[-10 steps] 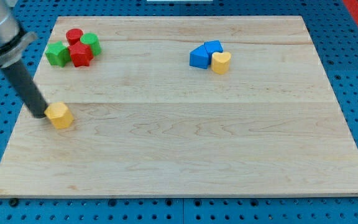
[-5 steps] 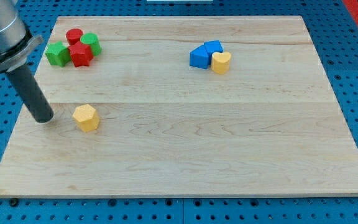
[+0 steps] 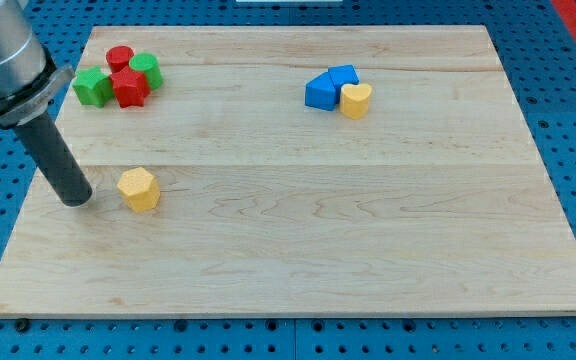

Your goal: Push the yellow hexagon towards the center

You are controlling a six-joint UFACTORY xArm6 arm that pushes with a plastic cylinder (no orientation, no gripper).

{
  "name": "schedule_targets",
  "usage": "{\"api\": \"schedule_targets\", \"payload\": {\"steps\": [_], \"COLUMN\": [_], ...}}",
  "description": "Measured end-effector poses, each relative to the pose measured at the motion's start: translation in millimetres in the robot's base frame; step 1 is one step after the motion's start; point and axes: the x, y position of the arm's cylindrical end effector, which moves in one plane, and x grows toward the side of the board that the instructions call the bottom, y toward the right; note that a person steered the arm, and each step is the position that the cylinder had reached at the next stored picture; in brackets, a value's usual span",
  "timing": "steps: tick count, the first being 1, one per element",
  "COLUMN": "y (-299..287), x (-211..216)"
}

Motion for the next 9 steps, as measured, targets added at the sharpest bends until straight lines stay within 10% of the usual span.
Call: {"api": "schedule_targets", "payload": {"steps": [9], "y": [140.0], "x": [-13.0]}}
